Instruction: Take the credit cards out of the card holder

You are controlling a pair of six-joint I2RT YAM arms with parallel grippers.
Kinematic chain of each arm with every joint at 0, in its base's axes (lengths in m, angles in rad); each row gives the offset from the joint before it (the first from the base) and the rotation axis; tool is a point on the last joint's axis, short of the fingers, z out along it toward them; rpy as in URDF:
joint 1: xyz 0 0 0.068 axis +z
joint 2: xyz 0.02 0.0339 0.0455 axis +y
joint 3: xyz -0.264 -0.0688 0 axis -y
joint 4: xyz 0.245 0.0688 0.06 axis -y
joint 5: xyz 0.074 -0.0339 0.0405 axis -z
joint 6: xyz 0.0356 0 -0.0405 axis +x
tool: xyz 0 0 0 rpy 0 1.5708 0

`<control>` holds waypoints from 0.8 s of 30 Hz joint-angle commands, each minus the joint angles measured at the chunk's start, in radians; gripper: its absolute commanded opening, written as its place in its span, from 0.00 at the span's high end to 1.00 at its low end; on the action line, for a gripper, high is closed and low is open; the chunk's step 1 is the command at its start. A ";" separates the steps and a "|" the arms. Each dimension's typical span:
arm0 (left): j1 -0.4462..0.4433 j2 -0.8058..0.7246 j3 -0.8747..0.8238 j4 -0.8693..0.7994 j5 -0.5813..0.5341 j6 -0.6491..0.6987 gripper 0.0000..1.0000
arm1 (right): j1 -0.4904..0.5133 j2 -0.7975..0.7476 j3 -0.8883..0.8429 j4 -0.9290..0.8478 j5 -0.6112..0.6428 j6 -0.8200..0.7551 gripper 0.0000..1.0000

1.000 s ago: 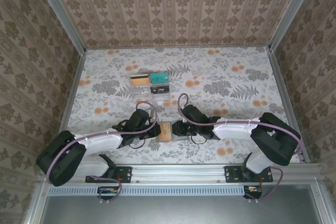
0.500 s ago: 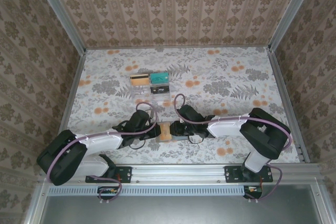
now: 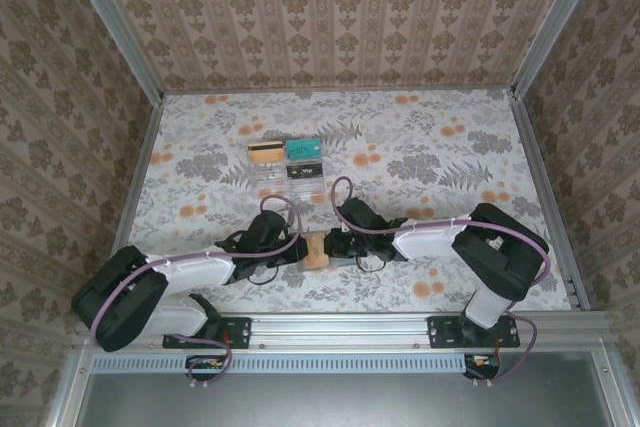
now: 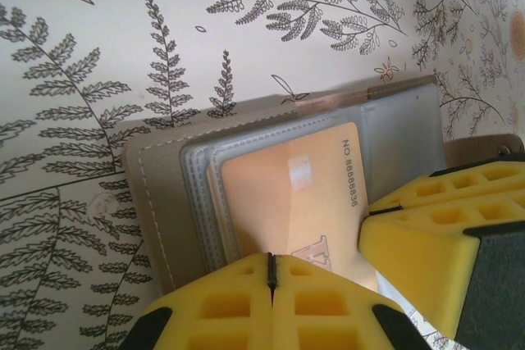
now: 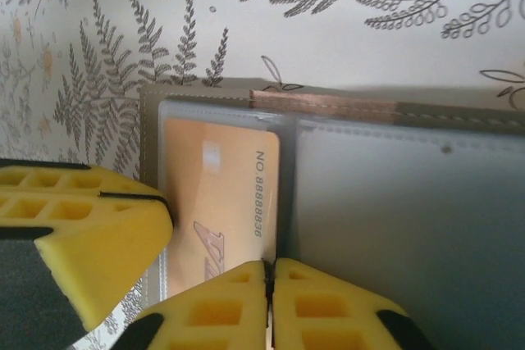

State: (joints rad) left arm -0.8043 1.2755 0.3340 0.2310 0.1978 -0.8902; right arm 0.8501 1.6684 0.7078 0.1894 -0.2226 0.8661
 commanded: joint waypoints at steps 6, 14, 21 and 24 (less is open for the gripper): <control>0.001 0.001 -0.021 -0.070 -0.020 0.009 1.00 | -0.028 -0.039 -0.044 0.016 -0.008 0.012 1.00; 0.009 -0.018 -0.033 -0.090 -0.032 0.018 1.00 | -0.068 -0.075 -0.101 0.037 -0.012 0.023 1.00; 0.007 -0.013 -0.028 -0.097 -0.030 0.025 1.00 | -0.087 -0.081 -0.112 0.041 -0.030 0.019 1.00; 0.006 -0.015 -0.026 -0.093 -0.022 0.027 1.00 | -0.089 -0.086 -0.113 0.053 -0.044 0.017 1.00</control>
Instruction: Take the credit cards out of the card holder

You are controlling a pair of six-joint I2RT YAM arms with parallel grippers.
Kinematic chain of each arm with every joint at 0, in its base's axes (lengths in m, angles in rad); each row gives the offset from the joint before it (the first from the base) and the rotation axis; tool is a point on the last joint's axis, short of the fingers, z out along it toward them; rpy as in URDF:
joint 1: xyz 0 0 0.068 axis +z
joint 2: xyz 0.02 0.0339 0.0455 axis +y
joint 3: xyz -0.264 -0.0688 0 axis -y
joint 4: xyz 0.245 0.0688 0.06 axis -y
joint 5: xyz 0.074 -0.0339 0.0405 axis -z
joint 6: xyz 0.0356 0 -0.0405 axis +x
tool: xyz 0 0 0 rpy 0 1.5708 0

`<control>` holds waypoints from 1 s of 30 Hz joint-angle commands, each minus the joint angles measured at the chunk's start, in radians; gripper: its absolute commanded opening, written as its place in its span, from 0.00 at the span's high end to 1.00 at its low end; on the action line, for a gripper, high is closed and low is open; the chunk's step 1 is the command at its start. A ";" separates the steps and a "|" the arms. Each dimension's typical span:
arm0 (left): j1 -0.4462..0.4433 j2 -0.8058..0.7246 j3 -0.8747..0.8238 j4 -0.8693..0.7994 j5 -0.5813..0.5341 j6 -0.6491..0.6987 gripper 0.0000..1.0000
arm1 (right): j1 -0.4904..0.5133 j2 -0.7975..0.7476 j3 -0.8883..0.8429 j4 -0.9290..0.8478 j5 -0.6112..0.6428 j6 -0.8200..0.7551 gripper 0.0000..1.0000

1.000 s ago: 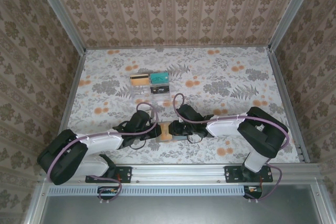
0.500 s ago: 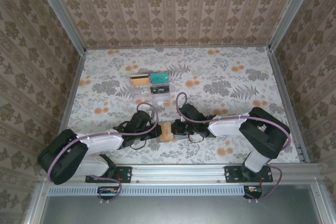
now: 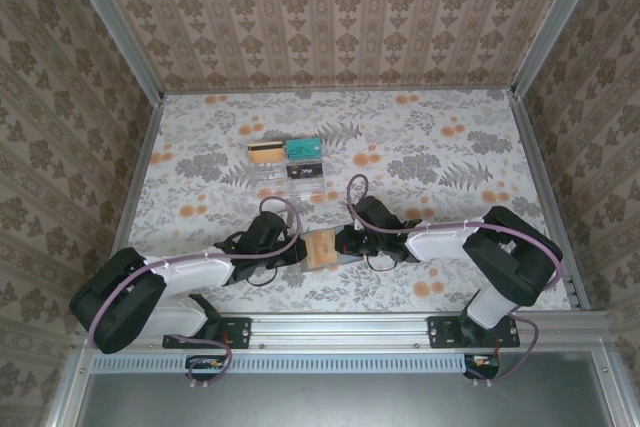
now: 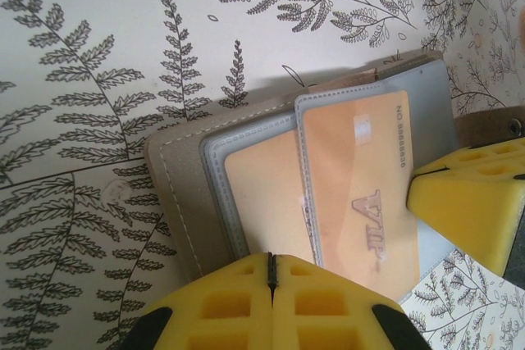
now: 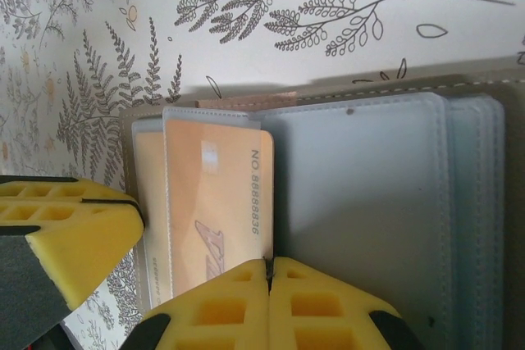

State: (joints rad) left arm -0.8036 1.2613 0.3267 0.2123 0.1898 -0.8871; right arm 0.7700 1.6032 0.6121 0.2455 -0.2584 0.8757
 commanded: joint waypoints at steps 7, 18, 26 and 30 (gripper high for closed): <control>-0.005 -0.011 -0.001 -0.080 -0.010 0.030 1.00 | -0.001 0.012 0.012 0.030 -0.058 0.006 0.83; -0.009 -0.009 -0.004 -0.080 -0.014 0.028 1.00 | 0.002 0.023 0.006 0.060 -0.084 0.006 0.84; -0.012 0.009 -0.001 -0.080 -0.021 0.028 1.00 | 0.021 0.028 0.036 0.056 -0.103 -0.011 0.82; -0.016 0.016 0.003 -0.083 -0.021 0.027 1.00 | 0.021 0.045 0.049 0.039 -0.099 -0.018 0.82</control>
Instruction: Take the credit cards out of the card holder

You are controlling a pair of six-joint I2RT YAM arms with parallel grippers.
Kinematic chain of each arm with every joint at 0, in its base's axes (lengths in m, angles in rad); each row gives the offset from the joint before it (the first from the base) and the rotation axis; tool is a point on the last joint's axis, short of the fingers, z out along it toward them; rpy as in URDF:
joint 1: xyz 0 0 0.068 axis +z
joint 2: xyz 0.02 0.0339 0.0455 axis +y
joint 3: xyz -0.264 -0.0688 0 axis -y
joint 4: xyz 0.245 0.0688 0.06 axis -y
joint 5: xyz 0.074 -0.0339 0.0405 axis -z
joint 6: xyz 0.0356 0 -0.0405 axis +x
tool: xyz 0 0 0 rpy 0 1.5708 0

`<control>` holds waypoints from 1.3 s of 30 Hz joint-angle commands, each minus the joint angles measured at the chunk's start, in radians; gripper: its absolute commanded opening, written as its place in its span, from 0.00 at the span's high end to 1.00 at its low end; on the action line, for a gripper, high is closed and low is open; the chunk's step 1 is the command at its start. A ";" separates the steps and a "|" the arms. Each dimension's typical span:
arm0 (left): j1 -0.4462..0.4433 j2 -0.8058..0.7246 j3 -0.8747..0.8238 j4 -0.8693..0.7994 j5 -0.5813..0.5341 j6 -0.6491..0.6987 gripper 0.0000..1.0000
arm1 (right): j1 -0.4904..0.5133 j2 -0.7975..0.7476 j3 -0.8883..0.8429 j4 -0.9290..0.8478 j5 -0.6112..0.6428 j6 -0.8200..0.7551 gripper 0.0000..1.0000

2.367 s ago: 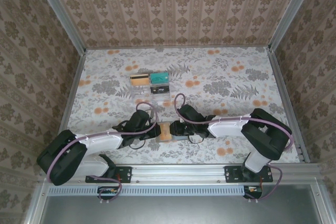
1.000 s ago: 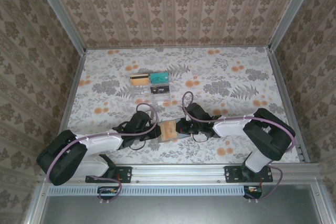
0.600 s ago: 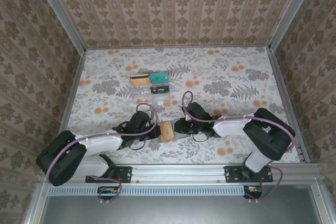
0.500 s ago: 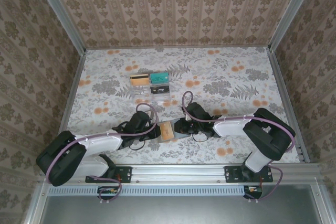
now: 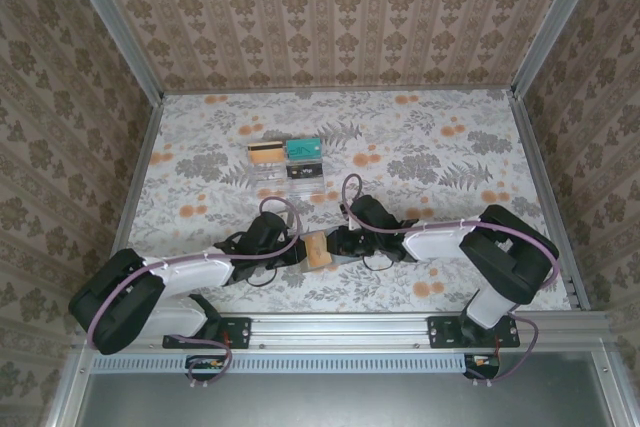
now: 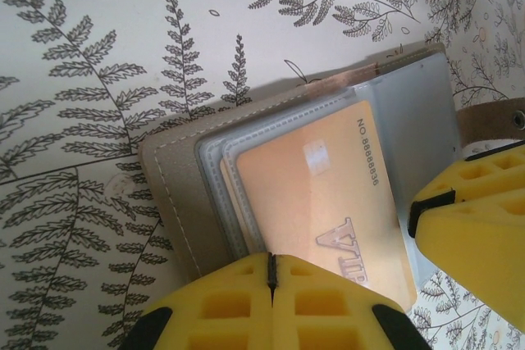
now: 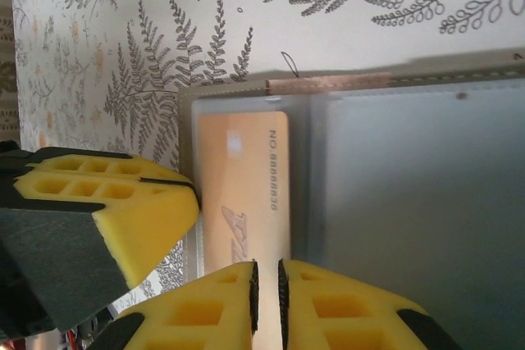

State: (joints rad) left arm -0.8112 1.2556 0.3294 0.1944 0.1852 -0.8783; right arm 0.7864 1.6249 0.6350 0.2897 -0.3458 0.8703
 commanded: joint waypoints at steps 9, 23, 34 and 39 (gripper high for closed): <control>-0.012 0.025 0.001 -0.065 -0.018 0.019 1.00 | 0.005 0.034 0.026 -0.033 0.014 -0.022 0.82; -0.012 0.034 0.010 -0.074 -0.022 0.025 1.00 | -0.006 -0.008 0.038 -0.093 0.038 -0.064 0.82; -0.016 0.034 0.012 -0.075 -0.020 0.026 1.00 | -0.006 0.066 0.026 -0.001 -0.009 -0.018 0.90; -0.016 0.031 0.010 -0.082 -0.024 0.027 1.00 | -0.010 0.039 0.020 -0.026 0.015 -0.024 0.99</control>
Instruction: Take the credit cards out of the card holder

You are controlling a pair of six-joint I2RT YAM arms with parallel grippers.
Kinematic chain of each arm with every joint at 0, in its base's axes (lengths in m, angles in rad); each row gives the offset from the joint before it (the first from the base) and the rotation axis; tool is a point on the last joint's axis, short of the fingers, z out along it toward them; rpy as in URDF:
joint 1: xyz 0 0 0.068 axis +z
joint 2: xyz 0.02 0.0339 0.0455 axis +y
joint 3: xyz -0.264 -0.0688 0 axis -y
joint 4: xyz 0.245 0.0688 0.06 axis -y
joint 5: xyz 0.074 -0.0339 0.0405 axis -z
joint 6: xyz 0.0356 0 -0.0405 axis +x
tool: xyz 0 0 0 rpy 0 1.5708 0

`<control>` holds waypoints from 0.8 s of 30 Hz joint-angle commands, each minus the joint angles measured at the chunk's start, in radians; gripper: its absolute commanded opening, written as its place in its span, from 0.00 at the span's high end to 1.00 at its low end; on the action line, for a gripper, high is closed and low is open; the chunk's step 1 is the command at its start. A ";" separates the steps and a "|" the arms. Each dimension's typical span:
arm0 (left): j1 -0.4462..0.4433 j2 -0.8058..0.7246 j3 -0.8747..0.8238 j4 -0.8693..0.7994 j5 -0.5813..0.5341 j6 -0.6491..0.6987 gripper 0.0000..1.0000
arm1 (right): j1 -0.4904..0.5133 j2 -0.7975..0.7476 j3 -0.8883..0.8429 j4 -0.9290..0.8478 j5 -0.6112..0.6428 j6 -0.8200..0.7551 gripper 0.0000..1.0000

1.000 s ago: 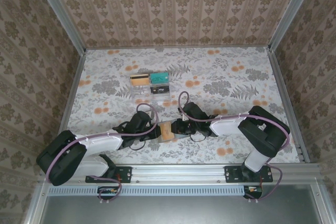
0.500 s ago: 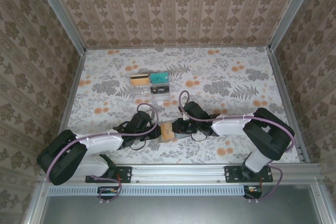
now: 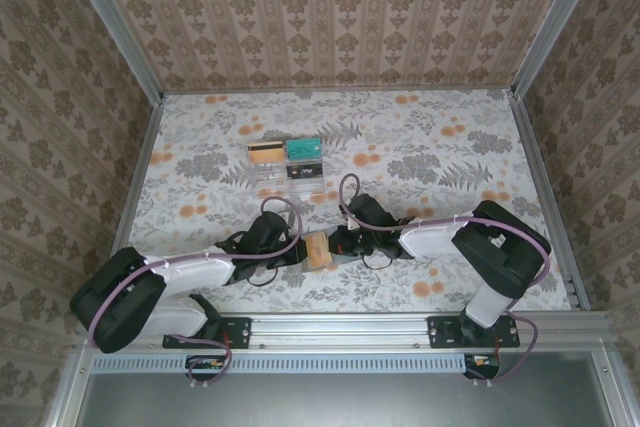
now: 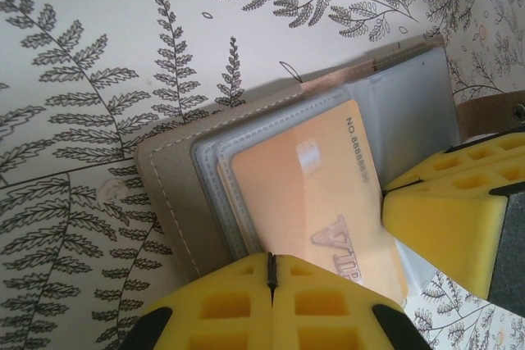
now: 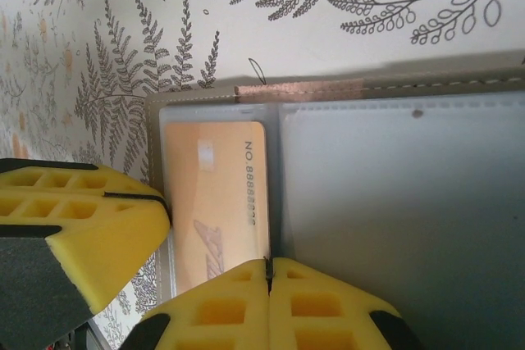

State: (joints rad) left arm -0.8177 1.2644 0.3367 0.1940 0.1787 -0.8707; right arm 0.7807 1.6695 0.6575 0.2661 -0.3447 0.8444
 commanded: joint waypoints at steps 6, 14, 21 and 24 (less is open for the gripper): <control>-0.009 0.018 -0.004 -0.094 -0.026 0.022 1.00 | -0.041 -0.042 -0.019 -0.034 0.015 -0.013 1.00; -0.009 0.016 -0.003 -0.096 -0.024 0.025 1.00 | -0.058 -0.063 -0.019 -0.067 0.000 -0.039 1.00; -0.009 -0.036 0.021 -0.147 -0.033 0.027 0.88 | -0.055 -0.037 -0.039 -0.016 -0.018 -0.019 1.00; -0.013 -0.079 0.042 -0.182 -0.037 0.030 0.82 | -0.054 -0.032 -0.040 -0.012 -0.019 -0.020 1.00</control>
State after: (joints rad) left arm -0.8223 1.2224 0.3492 0.1081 0.1635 -0.8589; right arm 0.7265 1.6241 0.6289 0.2375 -0.3492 0.8223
